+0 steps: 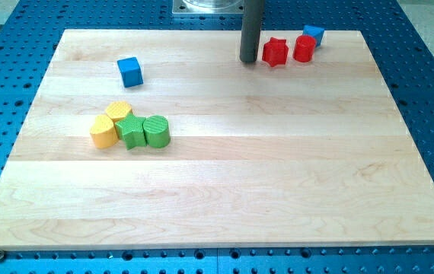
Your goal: Move the blue cube to the top center of the board
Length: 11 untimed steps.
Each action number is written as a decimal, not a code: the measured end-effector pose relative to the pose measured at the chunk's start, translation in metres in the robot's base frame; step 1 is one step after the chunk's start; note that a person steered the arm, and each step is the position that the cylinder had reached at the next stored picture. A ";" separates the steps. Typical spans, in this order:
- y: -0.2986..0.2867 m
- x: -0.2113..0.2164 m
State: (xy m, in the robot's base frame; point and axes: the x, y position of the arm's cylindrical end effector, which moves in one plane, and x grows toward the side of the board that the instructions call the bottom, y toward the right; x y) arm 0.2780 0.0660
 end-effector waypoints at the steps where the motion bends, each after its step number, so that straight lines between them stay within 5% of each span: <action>1: 0.022 -0.009; 3: 0.023 -0.018; 5: -0.235 -0.026; 6: -0.335 0.002; 8: -0.288 0.079; 10: -0.166 0.003; 11: -0.197 -0.008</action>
